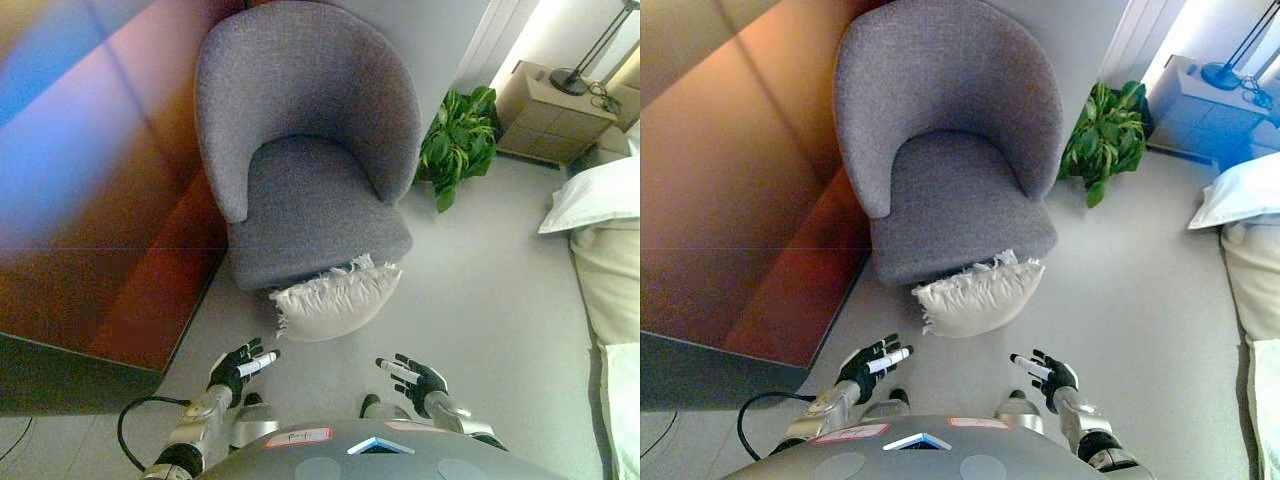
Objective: Pick up the pillow and put it on the sofa.
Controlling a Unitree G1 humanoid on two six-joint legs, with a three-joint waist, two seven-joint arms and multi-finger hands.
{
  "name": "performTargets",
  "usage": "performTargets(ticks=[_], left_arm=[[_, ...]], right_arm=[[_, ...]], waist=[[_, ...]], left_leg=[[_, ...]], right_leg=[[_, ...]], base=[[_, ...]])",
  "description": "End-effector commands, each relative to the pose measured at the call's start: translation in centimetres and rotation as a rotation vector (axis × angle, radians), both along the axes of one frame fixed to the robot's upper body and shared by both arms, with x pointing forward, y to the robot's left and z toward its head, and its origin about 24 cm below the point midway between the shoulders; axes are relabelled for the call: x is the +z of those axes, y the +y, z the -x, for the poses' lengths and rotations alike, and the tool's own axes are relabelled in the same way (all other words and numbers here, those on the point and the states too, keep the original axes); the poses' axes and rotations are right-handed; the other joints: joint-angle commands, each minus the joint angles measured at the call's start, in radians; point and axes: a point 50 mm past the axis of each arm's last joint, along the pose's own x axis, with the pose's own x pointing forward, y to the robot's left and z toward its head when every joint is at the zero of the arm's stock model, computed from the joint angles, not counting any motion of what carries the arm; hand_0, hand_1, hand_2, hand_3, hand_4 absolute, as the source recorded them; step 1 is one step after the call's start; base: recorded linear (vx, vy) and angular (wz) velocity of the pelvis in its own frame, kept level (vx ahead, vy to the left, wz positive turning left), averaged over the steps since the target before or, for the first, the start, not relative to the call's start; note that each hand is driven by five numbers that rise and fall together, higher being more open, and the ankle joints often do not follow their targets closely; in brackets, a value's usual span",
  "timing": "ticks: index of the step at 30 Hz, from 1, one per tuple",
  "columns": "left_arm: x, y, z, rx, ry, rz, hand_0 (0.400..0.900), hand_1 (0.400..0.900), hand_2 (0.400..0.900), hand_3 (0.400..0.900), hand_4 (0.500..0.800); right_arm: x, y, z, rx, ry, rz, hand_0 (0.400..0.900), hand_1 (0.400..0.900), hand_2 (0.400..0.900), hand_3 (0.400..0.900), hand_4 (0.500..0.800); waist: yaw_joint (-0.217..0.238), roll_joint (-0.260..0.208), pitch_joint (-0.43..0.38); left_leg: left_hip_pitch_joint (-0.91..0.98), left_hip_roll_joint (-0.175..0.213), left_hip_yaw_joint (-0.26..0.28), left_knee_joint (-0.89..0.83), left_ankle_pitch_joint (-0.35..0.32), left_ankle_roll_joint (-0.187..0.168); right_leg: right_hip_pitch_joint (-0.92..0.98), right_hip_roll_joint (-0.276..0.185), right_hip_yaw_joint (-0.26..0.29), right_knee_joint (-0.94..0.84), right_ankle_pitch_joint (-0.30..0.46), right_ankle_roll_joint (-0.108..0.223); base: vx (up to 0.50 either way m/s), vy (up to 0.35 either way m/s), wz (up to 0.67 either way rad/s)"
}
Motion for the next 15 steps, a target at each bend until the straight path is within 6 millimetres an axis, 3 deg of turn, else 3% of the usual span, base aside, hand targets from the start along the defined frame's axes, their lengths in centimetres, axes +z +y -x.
performTargets(ticks=[1,15], left_arm=[[1.44,-0.32,-3.65,-0.039,-0.172,0.031,0.9,0.9,0.9,0.9,0.8],[1.23,-0.49,-3.15,-0.088,-0.138,0.032,0.9,0.9,0.9,0.9,0.8]], right_arm=[[1.44,-1.49,-3.42,-0.004,-0.142,0.042,0.9,0.9,0.9,0.9,0.8],[1.55,-1.07,-3.6,-0.017,-0.161,0.016,0.9,0.9,0.9,0.9,0.8]], waist=[[-0.004,0.059,0.001],[-0.009,0.062,0.003]], left_leg=[[0.053,-0.055,0.046,0.016,-0.093,0.067],[0.057,-0.055,0.052,0.02,-0.098,0.07]], right_leg=[[-0.004,0.071,-0.001,0.0,0.008,-0.004],[0.0,0.075,0.004,0.0,0.003,-0.007]], base=[[0.01,0.0,-0.03],[0.0,-0.001,-0.01]])
